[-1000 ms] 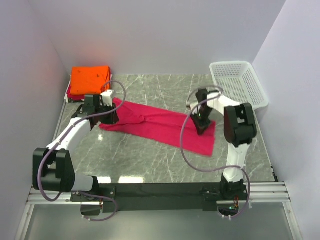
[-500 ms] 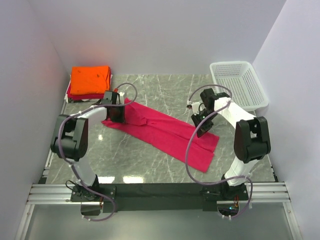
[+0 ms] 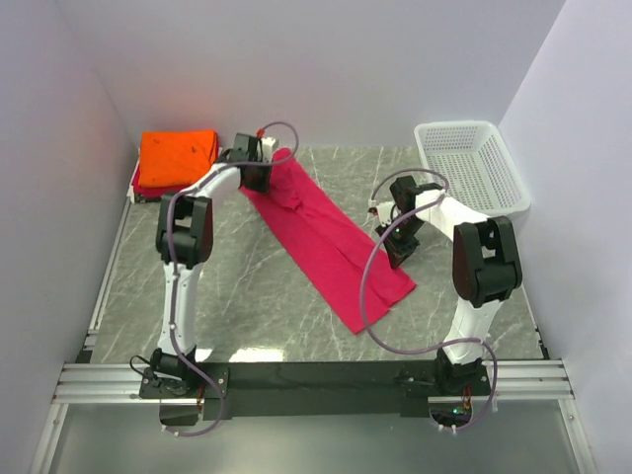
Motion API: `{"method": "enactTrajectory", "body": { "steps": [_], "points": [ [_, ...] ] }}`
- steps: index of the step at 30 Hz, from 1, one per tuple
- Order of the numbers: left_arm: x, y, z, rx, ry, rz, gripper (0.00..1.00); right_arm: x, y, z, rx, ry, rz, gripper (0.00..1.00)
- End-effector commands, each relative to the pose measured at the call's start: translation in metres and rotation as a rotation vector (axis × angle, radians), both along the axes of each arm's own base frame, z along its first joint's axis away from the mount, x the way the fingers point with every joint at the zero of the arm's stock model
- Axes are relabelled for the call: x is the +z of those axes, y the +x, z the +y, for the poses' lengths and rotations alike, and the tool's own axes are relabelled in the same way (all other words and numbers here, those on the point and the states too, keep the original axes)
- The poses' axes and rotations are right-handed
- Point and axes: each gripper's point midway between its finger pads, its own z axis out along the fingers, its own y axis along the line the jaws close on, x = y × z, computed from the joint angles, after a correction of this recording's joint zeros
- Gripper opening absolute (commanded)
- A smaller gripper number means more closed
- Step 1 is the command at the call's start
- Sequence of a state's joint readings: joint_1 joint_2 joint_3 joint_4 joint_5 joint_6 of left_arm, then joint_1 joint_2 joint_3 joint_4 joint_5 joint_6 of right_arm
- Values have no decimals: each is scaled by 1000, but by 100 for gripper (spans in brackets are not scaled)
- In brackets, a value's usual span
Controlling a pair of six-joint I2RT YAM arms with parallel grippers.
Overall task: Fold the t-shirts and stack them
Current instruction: Fold the tshirt
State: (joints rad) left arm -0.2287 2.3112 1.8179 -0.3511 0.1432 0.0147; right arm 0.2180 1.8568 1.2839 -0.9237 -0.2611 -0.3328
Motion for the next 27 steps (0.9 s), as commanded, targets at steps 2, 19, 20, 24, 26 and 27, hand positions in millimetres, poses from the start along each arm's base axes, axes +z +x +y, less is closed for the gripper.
{"method": "enactTrajectory", "body": {
  "steps": [2, 19, 20, 24, 26, 27],
  "points": [
    [0, 28, -15, -162, 18, 4, 32, -5, 10, 12, 2, 27, 5, 13],
    [118, -32, -7, -135, -203, -156, 44, -34, -69, 75, 113, 107, 234, 13],
    [114, -39, -7, -131, -206, -135, 43, -32, -78, 80, 122, 121, 251, 13],
    [96, -63, -11, -102, -250, -31, 38, -18, -126, 113, 258, 208, 327, 13],
    [87, -69, -19, -107, -275, 9, 37, 0, -141, 132, 315, 313, 362, 15],
    [78, -72, -27, -116, -273, 35, 37, 5, -148, 139, 348, 341, 376, 16]
  ]
}}
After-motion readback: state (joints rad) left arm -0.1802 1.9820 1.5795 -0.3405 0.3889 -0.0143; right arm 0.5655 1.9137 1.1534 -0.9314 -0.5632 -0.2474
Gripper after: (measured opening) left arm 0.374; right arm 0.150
